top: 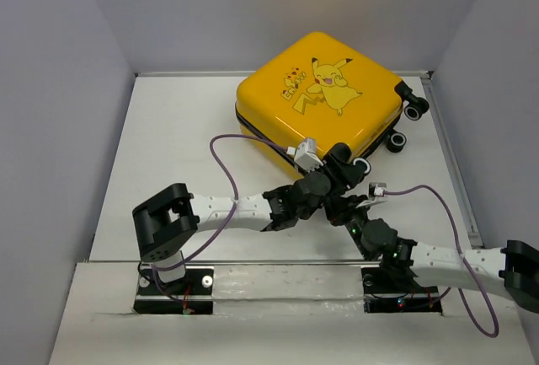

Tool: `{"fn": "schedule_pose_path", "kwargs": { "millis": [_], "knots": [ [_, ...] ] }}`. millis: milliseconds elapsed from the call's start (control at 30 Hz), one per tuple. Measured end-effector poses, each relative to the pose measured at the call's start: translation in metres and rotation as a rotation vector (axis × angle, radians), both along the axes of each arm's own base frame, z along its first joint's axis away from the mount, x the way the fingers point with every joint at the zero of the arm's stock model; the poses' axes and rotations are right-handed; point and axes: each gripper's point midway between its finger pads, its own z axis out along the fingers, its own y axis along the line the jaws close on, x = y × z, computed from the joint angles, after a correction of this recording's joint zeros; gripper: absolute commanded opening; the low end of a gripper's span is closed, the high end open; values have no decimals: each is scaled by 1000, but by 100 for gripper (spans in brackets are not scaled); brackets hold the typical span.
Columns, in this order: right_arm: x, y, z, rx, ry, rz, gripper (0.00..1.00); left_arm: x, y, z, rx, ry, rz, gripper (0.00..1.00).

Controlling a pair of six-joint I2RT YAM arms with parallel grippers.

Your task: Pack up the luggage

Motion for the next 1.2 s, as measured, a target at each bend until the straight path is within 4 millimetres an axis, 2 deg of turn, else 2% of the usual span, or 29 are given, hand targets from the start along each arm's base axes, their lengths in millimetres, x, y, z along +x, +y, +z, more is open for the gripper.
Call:
{"fn": "schedule_pose_path", "kwargs": {
  "millis": [33,100,133,367,433,467,533,567,667,767,867,967,1200],
  "knots": [
    [0,0,1,3,-1,0,24,1,-2,0,-19,10,4,28],
    [-1,-1,1,3,1,0,24,2,-3,1,-32,8,6,8],
    [-1,-2,0,-1,4,-1,23,2,-4,1,-34,3,5,6],
    [1,-9,-18,-44,48,-40,21,1,-2,2,-47,-21,-2,6],
    [3,-14,-26,-59,69,-75,26,0,0,2,-50,-30,-6,6],
    [3,-16,-29,-66,76,-87,33,0,1,2,-49,-34,-7,6],
    [7,-22,-33,-78,83,-123,40,-2,5,3,-45,-39,-8,6],
    [10,-24,-30,-71,76,-134,46,-3,8,3,-43,-41,-9,6],
    [16,-27,-12,-51,21,-142,51,-5,14,3,-40,-44,-10,6],
    [22,-31,16,-8,-56,-137,51,-7,20,4,-38,-47,-9,6],
    [27,-40,30,-17,-110,-141,51,-6,21,9,-53,-55,-7,6],
    [30,-40,32,-33,-126,-122,50,-6,22,10,-55,-56,-8,6],
    [36,-21,10,-88,-96,-55,45,-9,24,7,-48,-53,-17,6]
  ]
}}
